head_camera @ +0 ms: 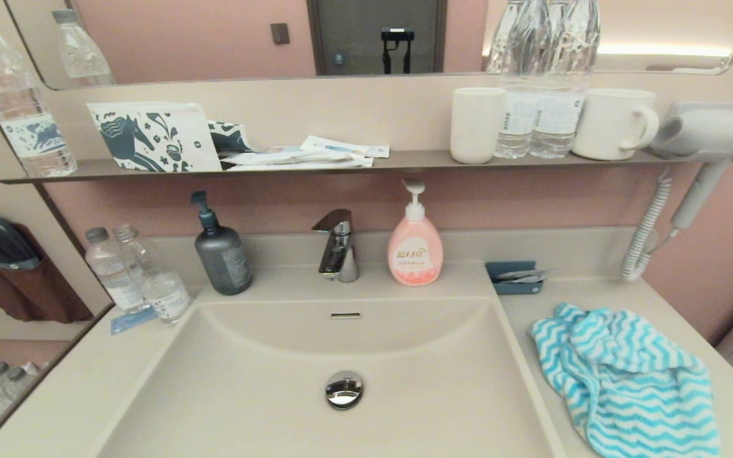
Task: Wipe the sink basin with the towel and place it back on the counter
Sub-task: Turn on the faucet
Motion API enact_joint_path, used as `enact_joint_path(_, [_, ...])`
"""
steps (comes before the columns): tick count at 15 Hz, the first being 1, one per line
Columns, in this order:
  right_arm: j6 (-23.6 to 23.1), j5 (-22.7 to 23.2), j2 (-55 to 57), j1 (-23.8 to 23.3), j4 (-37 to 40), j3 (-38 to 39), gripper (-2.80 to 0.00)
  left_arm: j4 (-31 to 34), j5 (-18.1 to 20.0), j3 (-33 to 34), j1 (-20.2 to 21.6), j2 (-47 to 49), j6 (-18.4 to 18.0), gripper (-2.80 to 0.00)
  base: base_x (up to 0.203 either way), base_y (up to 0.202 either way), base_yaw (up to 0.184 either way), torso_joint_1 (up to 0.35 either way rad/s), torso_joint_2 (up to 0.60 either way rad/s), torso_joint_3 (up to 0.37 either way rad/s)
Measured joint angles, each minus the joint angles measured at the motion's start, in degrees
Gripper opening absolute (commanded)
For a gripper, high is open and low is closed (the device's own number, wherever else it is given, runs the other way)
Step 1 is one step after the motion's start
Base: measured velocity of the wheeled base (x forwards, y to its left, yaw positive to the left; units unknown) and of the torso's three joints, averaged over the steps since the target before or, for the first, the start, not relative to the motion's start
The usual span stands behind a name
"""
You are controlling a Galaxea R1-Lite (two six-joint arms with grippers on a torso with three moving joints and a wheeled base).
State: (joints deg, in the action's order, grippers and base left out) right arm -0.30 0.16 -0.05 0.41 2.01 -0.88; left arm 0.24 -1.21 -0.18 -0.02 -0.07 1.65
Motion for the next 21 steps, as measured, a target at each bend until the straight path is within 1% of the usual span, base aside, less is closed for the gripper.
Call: enact_joint_path(21, [0.0,0.0,0.0,0.0,0.0,0.0,-2.80,0.0,0.2,0.0,0.0,0.0,-0.5,-2.80,0.000,0.000,0.000,0.000,0.00,0.000])
